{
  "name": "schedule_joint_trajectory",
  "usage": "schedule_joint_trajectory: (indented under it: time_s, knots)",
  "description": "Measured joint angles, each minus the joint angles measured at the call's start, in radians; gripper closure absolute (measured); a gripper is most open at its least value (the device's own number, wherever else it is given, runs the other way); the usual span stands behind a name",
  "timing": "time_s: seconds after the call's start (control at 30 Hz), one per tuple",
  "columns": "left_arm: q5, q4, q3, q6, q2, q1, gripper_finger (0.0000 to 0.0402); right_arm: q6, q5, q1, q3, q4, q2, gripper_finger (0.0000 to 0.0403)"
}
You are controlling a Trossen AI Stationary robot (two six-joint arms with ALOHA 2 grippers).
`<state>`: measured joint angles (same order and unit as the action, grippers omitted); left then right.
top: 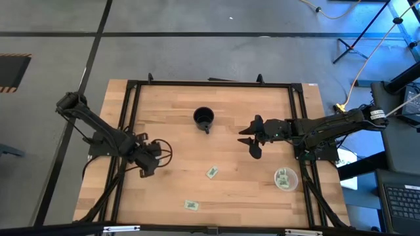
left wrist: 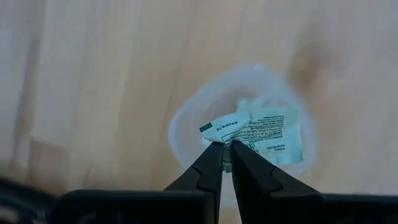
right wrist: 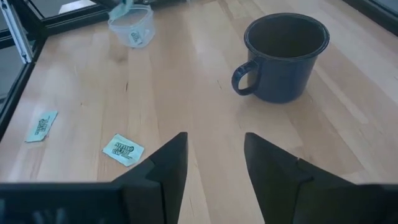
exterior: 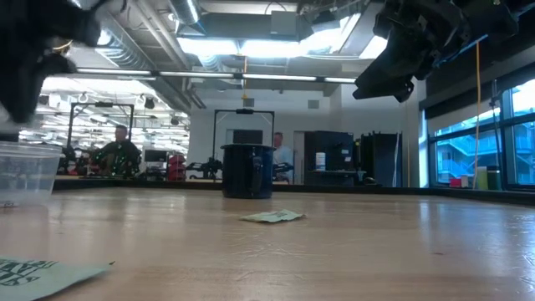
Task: Pick and place Stevia / Truvia into bins
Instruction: Put the stevia packet into the left transparent container
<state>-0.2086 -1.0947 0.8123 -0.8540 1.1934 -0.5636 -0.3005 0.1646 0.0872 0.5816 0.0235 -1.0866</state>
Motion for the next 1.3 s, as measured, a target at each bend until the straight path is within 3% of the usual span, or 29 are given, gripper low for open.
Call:
schedule_joint_trajectory:
  time_s: [0.23,0.57,0.83,1.03,1.3]
  knots:
    - [0.059,0.042,-0.095,-0.079,0.0,0.017,0.0377,0.016,0.0,0.0,0.0,-0.001,0.0,0.024]
    - [0.039,0.129,-0.102,0.103,0.0,0.017,0.0375,0.016,0.0,0.0,0.0,-0.002,0.0,0.024]
    - [0.031,0.154,-0.143,0.128,0.0,0.017,0.0356,0.016,0.0,0.0,0.0,-0.002,0.0,0.024]
    - [-0.062,0.153,-0.145,0.074,0.0,0.017,0.033,0.012,0.0,0.003,0.0,-0.002,0.0,0.024]
    - [-0.037,0.146,-0.064,0.116,0.0,0.017,0.0316,0.017,0.0,0.003,0.0,0.0,0.0,0.024]
